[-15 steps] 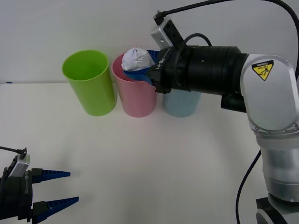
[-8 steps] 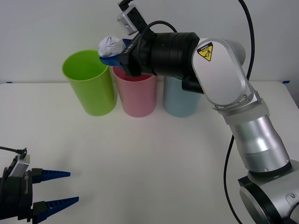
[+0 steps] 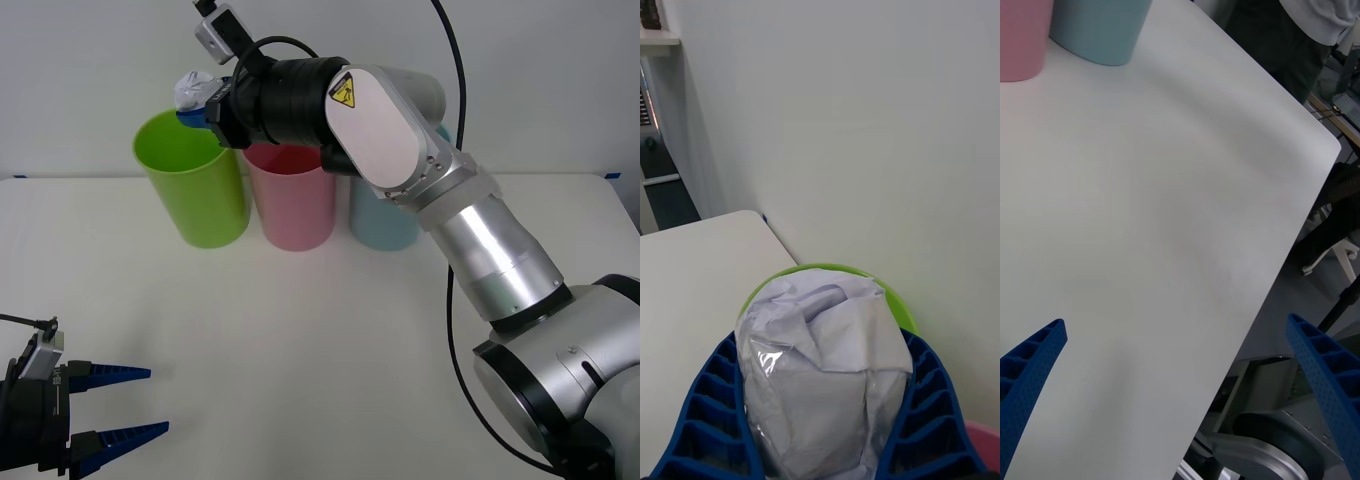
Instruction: Put cans in the blue bin and PET bottles in the pink bin and trash in the green bin.
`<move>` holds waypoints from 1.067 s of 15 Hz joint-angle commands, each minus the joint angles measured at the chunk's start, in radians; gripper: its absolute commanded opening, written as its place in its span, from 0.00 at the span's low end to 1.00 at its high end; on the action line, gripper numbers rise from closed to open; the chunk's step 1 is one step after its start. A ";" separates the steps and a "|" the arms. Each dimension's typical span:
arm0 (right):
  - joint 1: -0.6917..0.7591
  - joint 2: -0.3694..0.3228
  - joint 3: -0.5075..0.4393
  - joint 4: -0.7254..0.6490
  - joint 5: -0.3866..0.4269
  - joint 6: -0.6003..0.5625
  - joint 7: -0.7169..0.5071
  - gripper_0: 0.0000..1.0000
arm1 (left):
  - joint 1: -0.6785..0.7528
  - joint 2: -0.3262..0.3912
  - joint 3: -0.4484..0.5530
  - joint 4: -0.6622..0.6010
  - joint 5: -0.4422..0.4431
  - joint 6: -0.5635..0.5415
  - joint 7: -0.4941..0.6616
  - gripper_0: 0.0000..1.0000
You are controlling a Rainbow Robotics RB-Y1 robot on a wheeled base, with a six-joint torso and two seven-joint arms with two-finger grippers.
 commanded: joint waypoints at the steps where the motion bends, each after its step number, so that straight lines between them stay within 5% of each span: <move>1: -0.077 0.036 0.003 0.136 0.002 0.043 0.001 0.00 | 0.000 0.000 0.000 0.000 0.000 0.000 0.000 1.00; 10: -0.355 0.079 0.014 0.629 0.004 0.241 -0.011 0.00 | 0.000 0.000 0.000 0.000 0.000 0.000 0.000 1.00; 16: -0.363 0.079 0.164 0.640 -0.059 0.272 -0.089 0.00 | 0.000 0.000 0.000 0.000 0.000 0.000 0.000 1.00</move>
